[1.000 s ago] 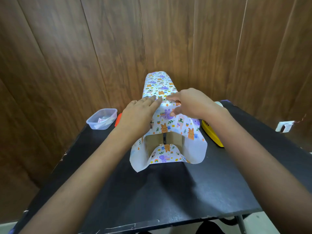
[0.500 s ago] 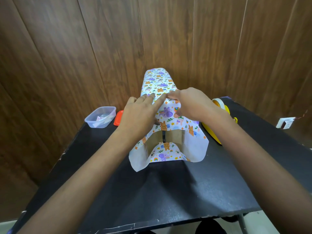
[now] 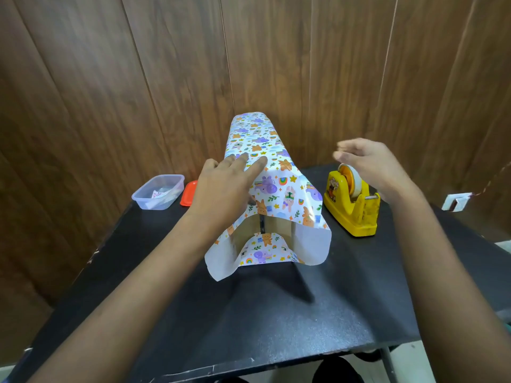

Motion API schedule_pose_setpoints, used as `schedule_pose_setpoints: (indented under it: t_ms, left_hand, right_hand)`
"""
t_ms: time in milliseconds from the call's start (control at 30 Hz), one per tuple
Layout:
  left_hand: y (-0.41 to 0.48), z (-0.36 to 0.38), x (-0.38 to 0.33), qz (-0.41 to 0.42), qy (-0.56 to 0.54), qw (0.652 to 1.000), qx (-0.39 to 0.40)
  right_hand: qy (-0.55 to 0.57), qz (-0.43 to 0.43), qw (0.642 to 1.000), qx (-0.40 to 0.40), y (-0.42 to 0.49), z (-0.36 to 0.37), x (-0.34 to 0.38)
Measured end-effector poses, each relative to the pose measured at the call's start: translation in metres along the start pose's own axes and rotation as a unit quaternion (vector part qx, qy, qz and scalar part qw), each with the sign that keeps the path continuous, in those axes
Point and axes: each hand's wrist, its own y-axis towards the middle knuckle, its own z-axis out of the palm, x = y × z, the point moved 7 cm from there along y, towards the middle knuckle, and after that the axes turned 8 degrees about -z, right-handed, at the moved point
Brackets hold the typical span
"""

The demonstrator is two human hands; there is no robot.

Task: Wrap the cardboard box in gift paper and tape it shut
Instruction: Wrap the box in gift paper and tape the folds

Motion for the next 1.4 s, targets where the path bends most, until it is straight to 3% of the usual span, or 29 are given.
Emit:
schedule_pose_setpoints:
  t_ms: [67,133,267,400,533,667,800,1000,1167,1300,1400]
  left_hand:
    - [0.000,0.000,0.001,-0.004,-0.010,1.000,0.000]
    - [0.000,0.002,0.001,-0.004,-0.003,1.000,0.005]
    - [-0.001,0.001,0.000,0.002,-0.009,1.000,0.002]
    - [-0.001,0.002,0.000,0.011,-0.009,1.000,0.003]
    - [-0.002,0.003,0.000,0.013,-0.010,1.000,-0.014]
    - [0.000,0.002,0.000,0.014,-0.016,0.999,-0.032]
    - [0.001,0.003,0.000,0.008,-0.007,0.999,-0.037]
    - [-0.001,-0.002,-0.002,0.012,-0.014,1.000,-0.024]
    - [0.000,0.003,0.001,0.019,-0.012,0.999,-0.045]
    - [-0.001,0.003,0.000,0.020,-0.018,0.998,-0.061]
    - [-0.002,0.000,-0.001,0.019,-0.027,0.997,-0.065]
  right_hand:
    - [-0.122,0.072,0.987,-0.082,-0.004,-0.026,-0.038]
    - [-0.164,0.155,0.970,-0.096,-0.012,-0.039,-0.074]
    - [-0.017,0.257,0.966,-0.031,-0.029,-0.030,-0.122]
    - [0.012,0.221,0.975,-0.027,-0.024,-0.020,-0.118]
    - [-0.013,0.238,0.971,0.003,-0.010,-0.014,-0.111]
    - [-0.020,0.258,0.965,-0.038,0.004,-0.023,-0.111]
    - [0.018,0.252,0.963,-0.092,0.003,-0.030,-0.110]
    - [0.086,0.316,0.943,-0.065,-0.025,-0.014,-0.137]
    - [0.202,0.288,0.929,-0.114,-0.037,-0.005,-0.148]
    - [0.297,0.292,0.892,-0.174,-0.046,0.007,-0.146]
    - [0.412,0.338,0.822,-0.201,-0.052,0.025,-0.148]
